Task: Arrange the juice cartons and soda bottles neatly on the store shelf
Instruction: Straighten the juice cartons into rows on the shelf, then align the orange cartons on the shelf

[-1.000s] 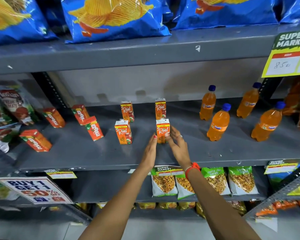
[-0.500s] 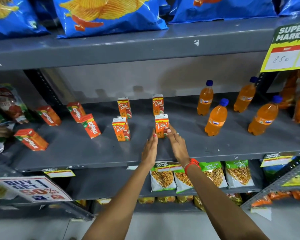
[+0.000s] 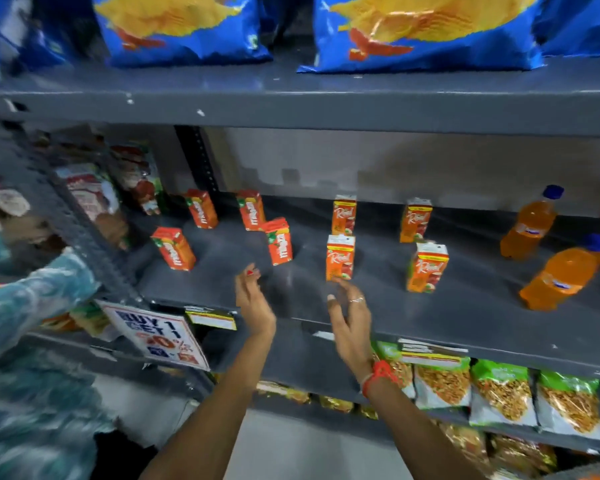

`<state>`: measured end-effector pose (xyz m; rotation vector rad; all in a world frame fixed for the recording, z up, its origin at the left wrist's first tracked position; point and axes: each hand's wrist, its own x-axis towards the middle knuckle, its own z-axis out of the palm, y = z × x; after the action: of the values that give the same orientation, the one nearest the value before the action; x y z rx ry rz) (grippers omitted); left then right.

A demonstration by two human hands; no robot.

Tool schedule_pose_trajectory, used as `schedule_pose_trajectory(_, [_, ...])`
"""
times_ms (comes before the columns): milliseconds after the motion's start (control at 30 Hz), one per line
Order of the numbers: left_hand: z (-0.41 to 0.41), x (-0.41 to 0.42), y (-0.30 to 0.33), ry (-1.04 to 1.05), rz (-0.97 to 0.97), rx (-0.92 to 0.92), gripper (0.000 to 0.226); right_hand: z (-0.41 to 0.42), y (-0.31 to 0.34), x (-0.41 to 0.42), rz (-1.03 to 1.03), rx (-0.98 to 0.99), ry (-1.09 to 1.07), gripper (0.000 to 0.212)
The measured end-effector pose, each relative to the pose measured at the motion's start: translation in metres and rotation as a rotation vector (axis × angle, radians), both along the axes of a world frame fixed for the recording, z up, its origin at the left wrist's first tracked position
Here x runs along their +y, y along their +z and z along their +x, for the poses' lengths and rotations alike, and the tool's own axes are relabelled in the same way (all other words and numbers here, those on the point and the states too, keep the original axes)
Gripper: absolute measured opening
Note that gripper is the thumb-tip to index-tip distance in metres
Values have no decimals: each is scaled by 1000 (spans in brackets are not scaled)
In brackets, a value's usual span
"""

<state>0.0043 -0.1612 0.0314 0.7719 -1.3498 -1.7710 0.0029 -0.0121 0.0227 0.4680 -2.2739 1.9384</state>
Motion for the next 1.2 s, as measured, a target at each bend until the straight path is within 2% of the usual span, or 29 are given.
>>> schedule_pose_trajectory(100, [-15, -31, 18, -183, 120, -3, 39, -21, 13, -55, 18, -108, 172, 47])
schedule_pose_trajectory(200, [-29, -48, 26, -466, 234, -51, 58, -47, 31, -91, 10, -260, 180, 63])
schedule_pose_trajectory(333, [-43, -60, 18, -678, 237, -101, 68, -74, 35, -115, 82, -380, 143, 56])
schedule_pose_trajectory(567, [-37, -87, 18, -774, 183, -119, 68, -65, 23, -148, 154, -389, 59, 55])
schedule_pose_trajectory(933, [-5, -135, 16, -814, 186, -146, 72, -22, 17, -192, 72, -292, 11, 52])
schedule_pose_trajectory(1200, [-4, -138, 8, -802, 133, -148, 72, -17, 18, -190, 17, -338, 31, 53])
